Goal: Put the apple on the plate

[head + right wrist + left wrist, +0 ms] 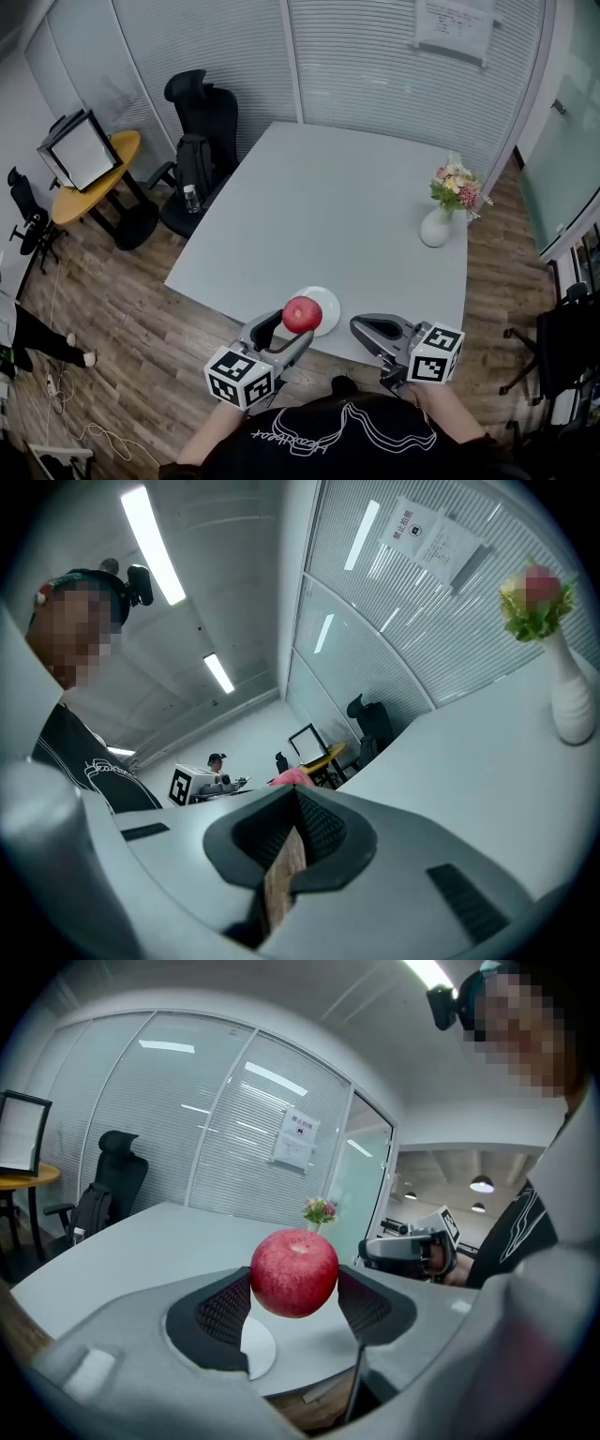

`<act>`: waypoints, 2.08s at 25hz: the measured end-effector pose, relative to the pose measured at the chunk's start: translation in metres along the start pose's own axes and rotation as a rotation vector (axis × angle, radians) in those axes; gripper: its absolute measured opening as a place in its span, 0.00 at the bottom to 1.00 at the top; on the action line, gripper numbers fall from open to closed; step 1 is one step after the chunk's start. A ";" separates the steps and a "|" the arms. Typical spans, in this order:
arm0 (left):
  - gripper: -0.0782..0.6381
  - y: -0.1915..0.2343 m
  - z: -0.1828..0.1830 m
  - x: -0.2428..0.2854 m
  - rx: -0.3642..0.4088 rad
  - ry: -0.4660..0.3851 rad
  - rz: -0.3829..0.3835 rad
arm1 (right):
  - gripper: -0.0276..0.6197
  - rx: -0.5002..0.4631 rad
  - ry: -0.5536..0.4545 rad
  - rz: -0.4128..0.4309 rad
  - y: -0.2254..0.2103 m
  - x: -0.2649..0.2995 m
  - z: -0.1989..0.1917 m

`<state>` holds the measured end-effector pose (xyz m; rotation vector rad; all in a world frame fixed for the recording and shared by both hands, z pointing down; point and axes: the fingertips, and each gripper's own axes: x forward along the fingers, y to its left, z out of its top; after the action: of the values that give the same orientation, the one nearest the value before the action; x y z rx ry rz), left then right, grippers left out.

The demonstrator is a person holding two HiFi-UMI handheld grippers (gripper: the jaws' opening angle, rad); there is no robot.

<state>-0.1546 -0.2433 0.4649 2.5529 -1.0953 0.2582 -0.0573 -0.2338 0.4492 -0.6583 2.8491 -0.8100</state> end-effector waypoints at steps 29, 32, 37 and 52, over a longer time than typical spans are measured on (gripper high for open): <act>0.52 0.097 -0.116 0.119 0.081 0.277 0.093 | 0.06 0.119 0.031 -0.138 -0.093 -0.012 0.002; 0.52 0.104 -0.133 0.126 0.074 0.300 0.094 | 0.06 0.120 0.038 -0.142 -0.096 -0.010 0.002; 0.52 0.110 -0.151 0.132 0.050 0.333 0.079 | 0.06 0.126 0.050 -0.152 -0.102 -0.009 0.003; 0.52 0.111 -0.171 0.137 0.076 0.339 0.056 | 0.06 0.151 0.071 -0.160 -0.106 -0.008 -0.007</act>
<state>-0.1466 -0.3395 0.6912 2.4242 -1.0409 0.7298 -0.0119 -0.3080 0.5102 -0.8607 2.7876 -1.0812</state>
